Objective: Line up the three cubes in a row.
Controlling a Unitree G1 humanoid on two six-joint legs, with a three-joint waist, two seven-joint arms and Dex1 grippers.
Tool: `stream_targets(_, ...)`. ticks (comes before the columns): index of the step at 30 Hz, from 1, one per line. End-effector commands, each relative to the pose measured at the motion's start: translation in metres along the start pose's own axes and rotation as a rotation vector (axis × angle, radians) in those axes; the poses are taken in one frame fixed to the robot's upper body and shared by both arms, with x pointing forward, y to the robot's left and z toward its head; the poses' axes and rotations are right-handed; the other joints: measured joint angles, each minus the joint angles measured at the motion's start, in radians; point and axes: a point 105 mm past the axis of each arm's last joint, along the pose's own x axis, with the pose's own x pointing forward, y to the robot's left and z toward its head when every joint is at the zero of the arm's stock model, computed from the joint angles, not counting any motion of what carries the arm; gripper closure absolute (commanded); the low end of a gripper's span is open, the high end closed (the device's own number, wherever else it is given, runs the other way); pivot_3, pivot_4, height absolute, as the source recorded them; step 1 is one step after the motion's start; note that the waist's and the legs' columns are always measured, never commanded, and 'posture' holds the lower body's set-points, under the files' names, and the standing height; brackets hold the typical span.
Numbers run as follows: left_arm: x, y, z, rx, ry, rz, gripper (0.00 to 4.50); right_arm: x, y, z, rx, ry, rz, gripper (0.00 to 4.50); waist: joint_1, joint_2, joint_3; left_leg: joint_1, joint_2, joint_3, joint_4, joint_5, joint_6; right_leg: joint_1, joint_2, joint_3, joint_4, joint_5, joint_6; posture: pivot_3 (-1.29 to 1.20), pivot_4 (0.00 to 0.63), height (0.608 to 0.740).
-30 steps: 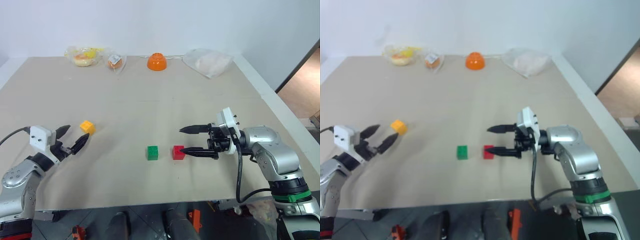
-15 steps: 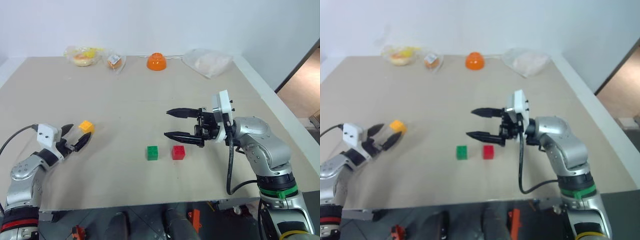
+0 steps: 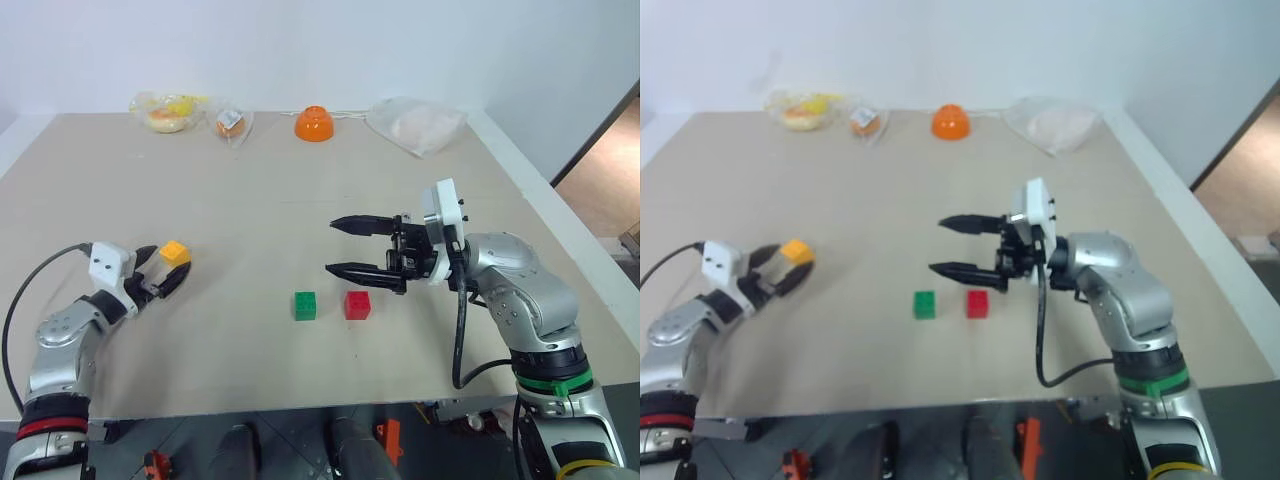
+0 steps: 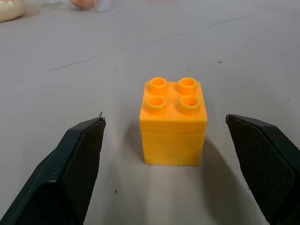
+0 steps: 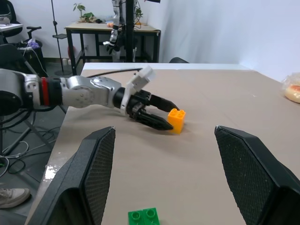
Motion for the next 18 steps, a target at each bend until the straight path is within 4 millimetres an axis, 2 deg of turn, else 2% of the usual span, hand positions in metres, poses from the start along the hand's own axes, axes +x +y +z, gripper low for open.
stream_targets(1,0.006,0.004,0.007,0.039,-0.018,-0.006,0.24,0.004,0.004,0.014,-0.062,-0.022,0.025,0.96,0.0,0.0,0.0,0.0,0.0,0.0,0.0,0.0,0.0,0.0,0.0,0.0,0.0,0.0,0.0,0.0,0.15,0.74)
stream_targets(2,0.007,0.004,0.006,0.039,-0.019,-0.008,0.75,0.004,0.004,0.014,-0.062,-0.021,0.023,0.96,0.0,0.0,0.0,0.0,0.0,0.0,0.0,0.0,0.0,0.0,0.0,0.0,0.0,0.0,0.0,0.0,0.15,0.74)
stream_targets(4,0.011,0.004,0.007,0.04,-0.021,-0.013,1.43,0.003,0.004,0.013,-0.061,-0.018,0.017,0.96,0.0,0.0,0.0,0.0,0.0,0.0,0.0,0.0,0.0,0.0,0.0,0.0,0.0,0.0,0.0,0.0,0.15,0.74)
stream_targets(5,0.012,0.004,0.007,0.041,-0.021,-0.016,1.62,0.003,0.004,0.013,-0.061,-0.017,0.014,0.96,0.0,0.0,0.0,0.0,0.0,0.0,0.0,0.0,0.0,0.0,0.0,0.0,0.0,0.0,0.0,0.0,0.15,0.74)
stream_targets(8,0.014,0.001,0.006,0.043,-0.021,-0.036,2.74,0.002,0.004,0.012,-0.06,-0.013,0.007,0.96,0.0,0.0,0.0,0.0,0.0,0.0,0.0,0.0,0.0,0.0,0.0,0.0,0.0,0.0,0.0,0.0,0.15,0.74)
stream_targets(12,0.012,-0.012,0.011,0.077,-0.027,-0.134,2.74,-0.002,0.005,0.01,-0.058,0.001,0.002,0.96,0.0,0.0,0.0,0.0,0.0,0.0,0.0,0.0,0.0,0.0,0.0,0.0,0.0,0.0,0.0,0.0,0.15,0.74)
stream_targets(18,0.011,-0.052,0.028,0.202,-0.006,-0.462,2.74,-0.012,0.008,0.009,-0.023,0.024,0.024,0.96,0.0,0.0,0.0,0.0,0.0,0.0,0.0,0.0,0.0,0.0,0.0,0.0,0.0,0.0,0.0,0.0,0.15,0.74)
